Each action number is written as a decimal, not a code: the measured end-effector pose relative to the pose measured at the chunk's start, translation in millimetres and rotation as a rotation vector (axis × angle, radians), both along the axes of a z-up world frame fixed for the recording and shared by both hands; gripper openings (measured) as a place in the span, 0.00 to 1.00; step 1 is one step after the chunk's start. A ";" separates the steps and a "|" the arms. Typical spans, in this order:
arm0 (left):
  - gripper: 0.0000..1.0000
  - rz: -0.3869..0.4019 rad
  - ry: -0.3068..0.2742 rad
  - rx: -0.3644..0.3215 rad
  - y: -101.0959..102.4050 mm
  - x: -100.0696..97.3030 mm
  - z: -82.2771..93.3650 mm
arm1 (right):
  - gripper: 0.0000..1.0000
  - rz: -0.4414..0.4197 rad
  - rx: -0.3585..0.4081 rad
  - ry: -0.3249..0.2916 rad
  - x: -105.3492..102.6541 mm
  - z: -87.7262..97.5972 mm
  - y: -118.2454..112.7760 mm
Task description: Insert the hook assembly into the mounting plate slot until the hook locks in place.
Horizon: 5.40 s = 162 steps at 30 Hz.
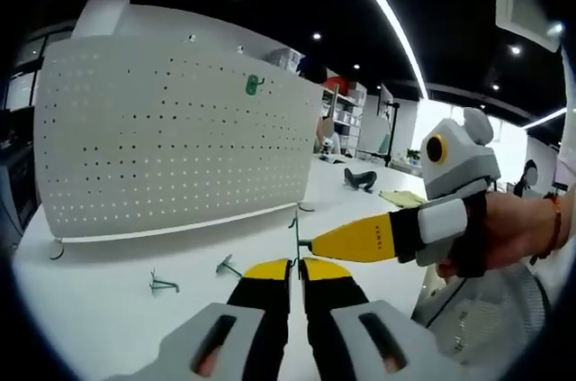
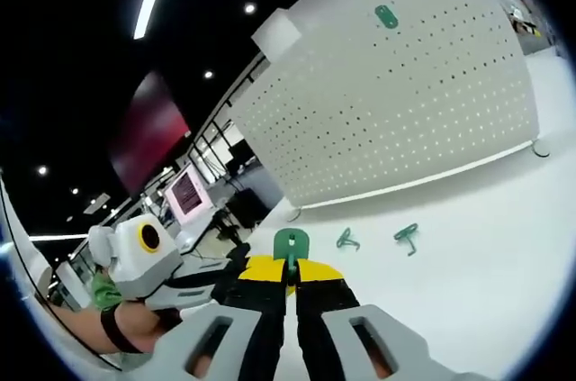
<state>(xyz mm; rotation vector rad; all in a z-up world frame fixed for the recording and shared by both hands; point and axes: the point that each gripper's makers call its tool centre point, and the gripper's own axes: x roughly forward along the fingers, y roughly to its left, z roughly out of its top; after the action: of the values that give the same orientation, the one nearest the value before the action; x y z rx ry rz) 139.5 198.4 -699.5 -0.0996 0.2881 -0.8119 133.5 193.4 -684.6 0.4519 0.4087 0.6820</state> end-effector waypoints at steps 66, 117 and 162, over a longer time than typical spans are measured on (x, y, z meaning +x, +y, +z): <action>0.56 -0.092 -0.152 0.056 25.2 -23.4 42.7 | 0.01 -0.247 -0.281 -0.274 76.7 84.8 -57.9; 0.86 -0.013 -0.199 0.034 47.2 -22.8 53.7 | 0.01 -0.379 -0.318 -0.402 146.0 152.1 -76.7; 0.86 0.010 -0.187 0.006 69.3 -17.8 56.7 | 0.01 -0.520 -0.339 -0.456 202.5 176.5 -82.4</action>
<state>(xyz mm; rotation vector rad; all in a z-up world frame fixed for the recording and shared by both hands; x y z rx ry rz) 121.7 267.6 -642.8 -0.0194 0.1132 -0.8042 336.0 111.0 -508.1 0.0618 -0.0353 0.1876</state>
